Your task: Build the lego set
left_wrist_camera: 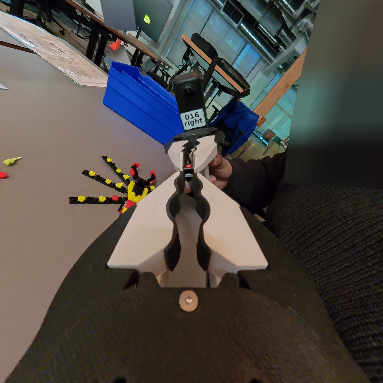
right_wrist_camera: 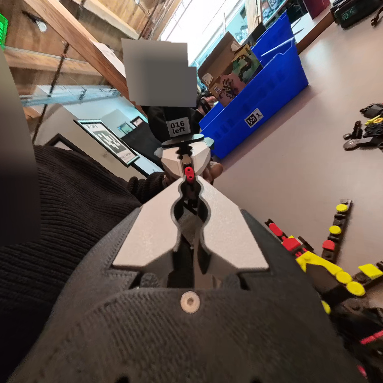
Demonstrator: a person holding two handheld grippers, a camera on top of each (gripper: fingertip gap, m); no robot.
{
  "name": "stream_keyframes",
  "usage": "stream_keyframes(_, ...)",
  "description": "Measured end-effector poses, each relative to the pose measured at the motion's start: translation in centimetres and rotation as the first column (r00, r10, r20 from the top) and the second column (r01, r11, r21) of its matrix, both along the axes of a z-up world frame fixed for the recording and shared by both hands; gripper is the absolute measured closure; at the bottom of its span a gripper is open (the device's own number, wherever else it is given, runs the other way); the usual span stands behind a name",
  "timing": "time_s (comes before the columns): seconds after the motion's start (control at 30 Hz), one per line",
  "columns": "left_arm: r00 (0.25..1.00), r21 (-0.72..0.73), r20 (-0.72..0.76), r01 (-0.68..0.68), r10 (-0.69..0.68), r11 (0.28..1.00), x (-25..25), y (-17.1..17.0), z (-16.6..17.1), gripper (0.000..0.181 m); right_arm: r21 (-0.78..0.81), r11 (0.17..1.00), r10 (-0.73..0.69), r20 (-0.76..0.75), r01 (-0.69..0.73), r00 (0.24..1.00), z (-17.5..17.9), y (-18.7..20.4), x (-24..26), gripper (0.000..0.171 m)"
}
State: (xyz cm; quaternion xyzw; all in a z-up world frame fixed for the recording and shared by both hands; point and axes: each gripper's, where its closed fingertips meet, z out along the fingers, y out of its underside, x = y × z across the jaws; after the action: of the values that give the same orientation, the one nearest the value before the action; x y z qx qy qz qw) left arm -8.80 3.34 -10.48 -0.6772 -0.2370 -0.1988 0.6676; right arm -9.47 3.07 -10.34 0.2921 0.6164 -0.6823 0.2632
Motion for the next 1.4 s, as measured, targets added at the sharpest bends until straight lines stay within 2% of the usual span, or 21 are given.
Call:
stream_keyframes(0.1,0.999,0.038,0.048,0.001,-0.003,0.999,-0.1,0.0,0.1,0.174,-0.011,1.0,0.002,-0.014,-0.003,1.0,0.0,0.0,0.0,0.164)
stream_keyframes(0.27,0.996,0.079,0.087,-0.012,0.005,0.997,-0.5,-0.3,0.4,0.175,-0.053,0.995,-0.087,-0.028,0.085,0.996,0.7,1.3,-1.4,0.157)
stream_keyframes(0.4,0.997,0.061,0.074,0.001,-0.006,0.998,-0.1,0.1,0.2,0.176,-0.04,0.998,-0.058,-0.036,0.056,0.998,0.5,0.7,-0.8,0.154)
stream_keyframes(0.67,0.997,0.057,0.077,0.008,-0.012,0.998,0.1,0.2,0.0,0.176,0.001,1.0,-0.001,-0.057,0.002,0.998,-0.1,-0.2,0.2,0.163)
stream_keyframes(1.03,0.996,0.079,0.091,0.013,-0.02,0.997,0.0,0.1,0.0,0.174,0.013,1.0,0.001,-0.061,-0.001,0.998,0.0,0.1,0.1,0.164)
stream_keyframes(1.13,0.998,0.086,0.048,-0.038,0.034,0.996,-0.7,-0.5,0.3,0.162,-0.044,0.999,0.003,0.019,-0.002,1.0,0.3,0.7,-0.4,0.164)
stream_keyframes(1.23,0.994,0.046,-0.068,-0.08,0.083,0.996,-1.0,-0.7,0.3,0.154,-0.078,0.996,0.059,0.091,-0.052,0.994,0.1,0.5,0.0,0.164)
stream_keyframes(1.4,0.973,0.044,-0.222,-0.051,0.059,0.998,0.5,-0.2,1.2,0.155,-0.129,0.982,0.158,0.14,-0.14,0.978,0.4,0.0,1.3,0.164)
